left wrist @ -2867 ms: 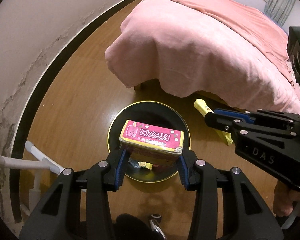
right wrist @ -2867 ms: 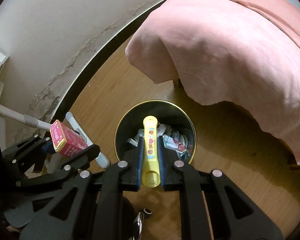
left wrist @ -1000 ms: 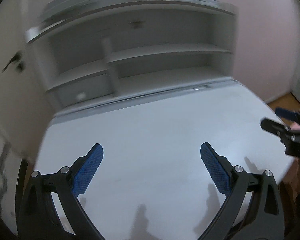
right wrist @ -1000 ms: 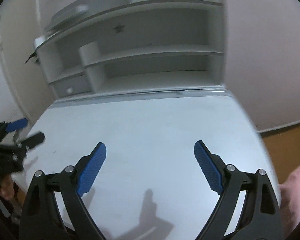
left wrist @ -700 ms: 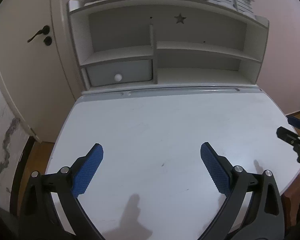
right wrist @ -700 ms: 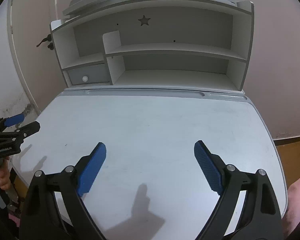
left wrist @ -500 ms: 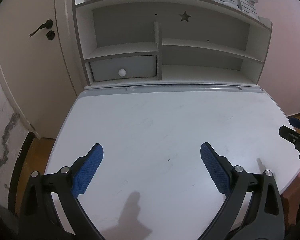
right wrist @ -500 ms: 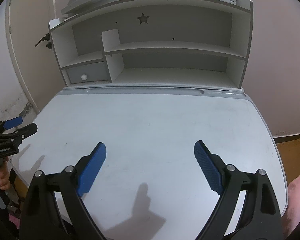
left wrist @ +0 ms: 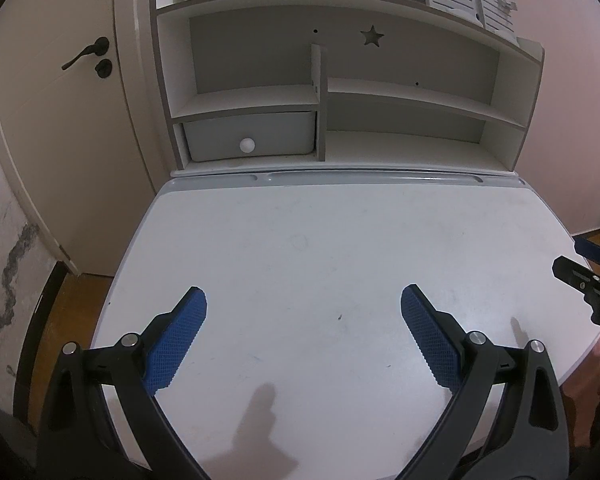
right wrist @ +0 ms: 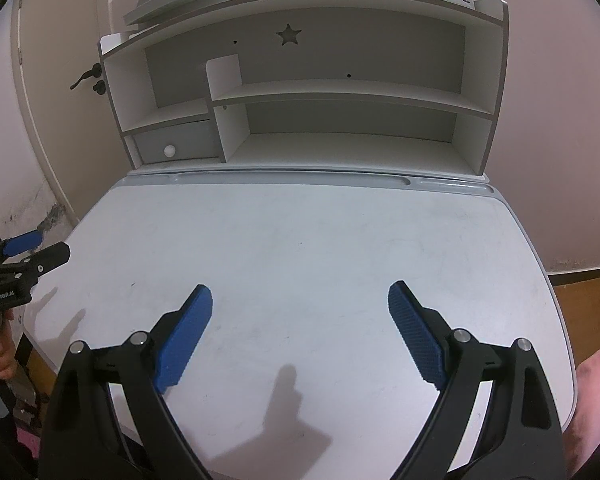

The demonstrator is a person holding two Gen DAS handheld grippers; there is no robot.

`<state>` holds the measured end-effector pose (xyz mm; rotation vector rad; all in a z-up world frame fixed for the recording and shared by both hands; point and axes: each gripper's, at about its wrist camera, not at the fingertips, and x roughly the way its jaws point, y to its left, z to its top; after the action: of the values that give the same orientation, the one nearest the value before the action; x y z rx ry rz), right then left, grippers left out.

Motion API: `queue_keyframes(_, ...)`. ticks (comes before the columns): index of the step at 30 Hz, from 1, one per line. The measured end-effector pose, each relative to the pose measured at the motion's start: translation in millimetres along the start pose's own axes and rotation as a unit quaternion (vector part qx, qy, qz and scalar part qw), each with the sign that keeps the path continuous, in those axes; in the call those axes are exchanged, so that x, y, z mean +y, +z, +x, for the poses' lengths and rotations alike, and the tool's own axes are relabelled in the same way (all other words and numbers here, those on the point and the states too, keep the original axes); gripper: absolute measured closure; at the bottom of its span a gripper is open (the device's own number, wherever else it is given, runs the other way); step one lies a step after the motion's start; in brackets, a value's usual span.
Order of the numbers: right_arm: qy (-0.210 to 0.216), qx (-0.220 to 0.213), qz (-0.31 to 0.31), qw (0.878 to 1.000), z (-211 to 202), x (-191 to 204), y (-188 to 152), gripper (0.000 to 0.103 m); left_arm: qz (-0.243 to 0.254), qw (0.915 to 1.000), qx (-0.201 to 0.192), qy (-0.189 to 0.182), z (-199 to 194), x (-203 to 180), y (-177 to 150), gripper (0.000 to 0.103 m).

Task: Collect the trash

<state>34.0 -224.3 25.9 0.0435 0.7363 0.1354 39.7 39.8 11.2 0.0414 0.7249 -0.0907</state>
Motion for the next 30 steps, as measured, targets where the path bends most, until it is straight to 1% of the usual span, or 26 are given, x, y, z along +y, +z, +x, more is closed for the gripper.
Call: queue_keyframes(30,-0.003,0.0,-0.005,1.0,-1.5,0.9,-1.6,0.016,0.0,1.0,0.004,0.004,-5.8,-6.4,-5.9,0.008)
